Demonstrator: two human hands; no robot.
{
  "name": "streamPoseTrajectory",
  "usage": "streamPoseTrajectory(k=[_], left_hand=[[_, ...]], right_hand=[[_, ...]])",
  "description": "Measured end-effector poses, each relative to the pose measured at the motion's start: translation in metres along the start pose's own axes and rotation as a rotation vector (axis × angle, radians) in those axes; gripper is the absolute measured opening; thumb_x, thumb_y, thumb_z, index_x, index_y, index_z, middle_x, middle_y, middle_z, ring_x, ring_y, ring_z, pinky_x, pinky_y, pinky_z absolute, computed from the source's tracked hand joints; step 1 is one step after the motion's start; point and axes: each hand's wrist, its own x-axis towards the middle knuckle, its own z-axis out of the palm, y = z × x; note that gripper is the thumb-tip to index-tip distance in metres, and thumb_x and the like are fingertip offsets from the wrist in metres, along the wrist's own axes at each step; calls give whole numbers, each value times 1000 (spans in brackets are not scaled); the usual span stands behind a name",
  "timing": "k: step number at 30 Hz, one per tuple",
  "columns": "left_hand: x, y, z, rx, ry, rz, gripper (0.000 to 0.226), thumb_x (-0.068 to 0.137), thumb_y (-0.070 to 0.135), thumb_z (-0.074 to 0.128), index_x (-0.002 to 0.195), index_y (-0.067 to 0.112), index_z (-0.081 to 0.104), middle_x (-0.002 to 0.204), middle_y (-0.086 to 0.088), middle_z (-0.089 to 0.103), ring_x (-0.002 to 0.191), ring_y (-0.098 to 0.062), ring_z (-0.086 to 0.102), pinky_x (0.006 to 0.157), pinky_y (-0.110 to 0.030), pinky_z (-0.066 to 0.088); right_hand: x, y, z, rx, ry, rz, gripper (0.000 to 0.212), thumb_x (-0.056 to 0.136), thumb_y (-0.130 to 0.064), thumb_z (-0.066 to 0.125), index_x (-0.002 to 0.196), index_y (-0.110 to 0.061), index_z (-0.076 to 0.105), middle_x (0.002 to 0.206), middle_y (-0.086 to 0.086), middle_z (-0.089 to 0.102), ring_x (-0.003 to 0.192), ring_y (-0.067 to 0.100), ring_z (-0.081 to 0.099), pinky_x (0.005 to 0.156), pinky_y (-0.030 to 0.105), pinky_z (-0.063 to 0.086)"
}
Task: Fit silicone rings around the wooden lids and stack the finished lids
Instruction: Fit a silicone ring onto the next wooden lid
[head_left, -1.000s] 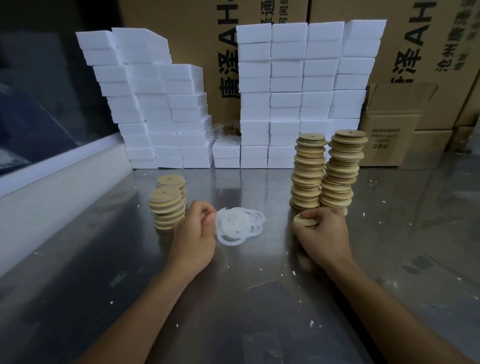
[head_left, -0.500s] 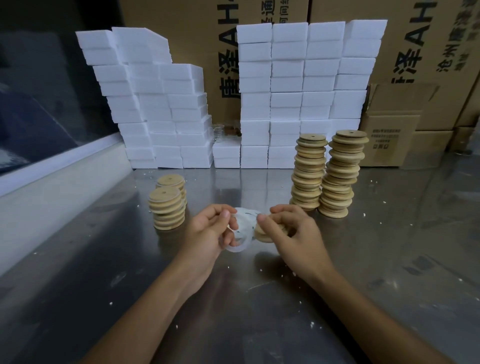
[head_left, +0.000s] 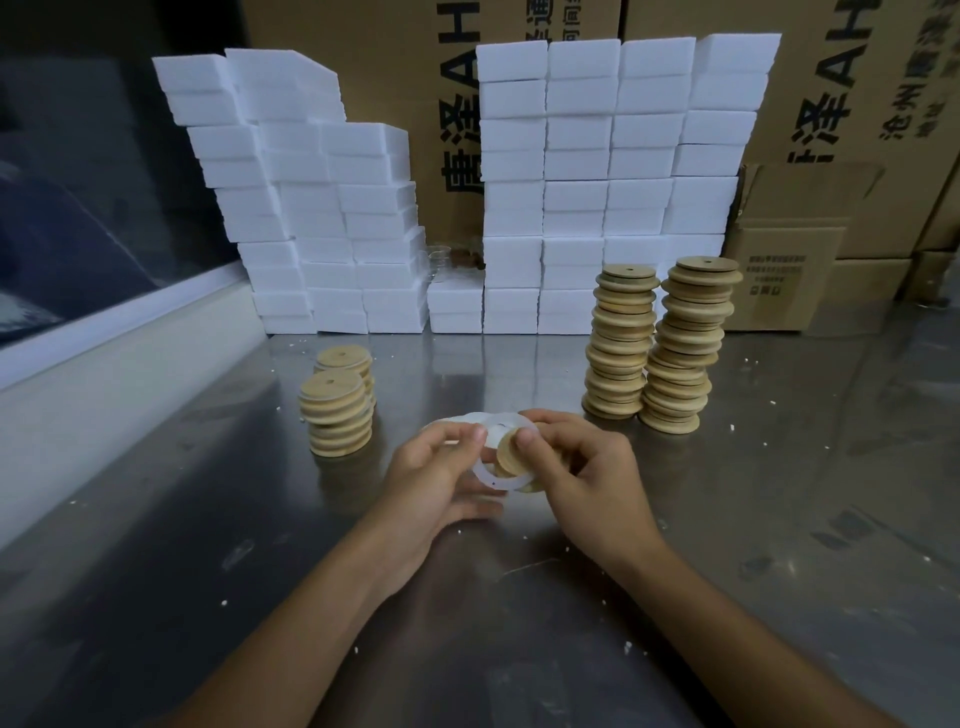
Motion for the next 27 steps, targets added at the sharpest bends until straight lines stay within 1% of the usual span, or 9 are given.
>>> streamPoseTrajectory(k=[2,3,5,8,11,13,18,23,27], left_hand=[[-3,1,3,-45,-119,-101,39,86,35,66,115,10,64,102,-20,70,84,-38,70,68,-41,56],[-3,0,5,-41,-143,-104,42,83,36,68,117,11,64,102,-19,70,84,-37,71,68,-39,56],[-3,-3,7,-38,-97,-55,38,85,28,69,118,12,63,105,-18,71,88,-34,72,68,-37,57],[1,-5,3,-108,-15,-38,26,91,13,64,117,10,65,106,-16,72,95,-31,71,70,-36,58],[3,-4,-3,-127,0,-23,27,90,8,63,117,7,65,107,-15,72,98,-31,71,75,-40,58],[4,-4,-4,-100,21,5,27,89,7,64,116,7,64,107,-14,73,97,-29,71,78,-43,58],[4,-6,-5,15,53,90,23,86,9,69,109,12,67,102,-7,75,92,-24,73,71,-41,60],[5,-9,-6,67,80,238,21,81,13,71,102,12,70,94,-4,76,87,-21,73,68,-36,60],[7,-13,-7,112,113,314,13,84,9,71,94,16,73,89,-2,76,84,-20,74,65,-36,61]], right_hand=[[-1,-1,-1,-26,-12,-34,15,94,-16,65,96,-16,80,110,-4,72,106,5,66,89,46,55],[-1,-2,-1,-45,-15,-54,16,95,-17,64,99,-18,79,111,-4,72,109,1,64,91,44,55],[-1,-2,-1,-42,-12,-71,18,96,-17,62,103,-21,78,114,-4,72,112,2,64,95,42,54],[0,-1,-1,-3,-32,-54,18,96,-17,63,107,-18,77,119,-2,71,114,4,64,97,41,54],[0,0,2,22,-8,-22,15,92,-19,68,103,-19,78,115,-4,72,111,3,66,91,40,57],[1,0,2,58,37,17,11,89,-18,71,97,-18,79,108,-6,74,99,8,71,85,42,60],[4,1,-1,112,58,60,8,89,-19,72,90,-13,77,90,-1,77,86,19,73,82,50,59],[3,1,0,84,47,78,11,89,-21,72,81,-13,74,87,-3,77,81,17,73,76,52,60],[3,5,-2,42,31,77,6,89,-19,73,83,-17,72,82,-2,75,79,16,73,71,50,61]])
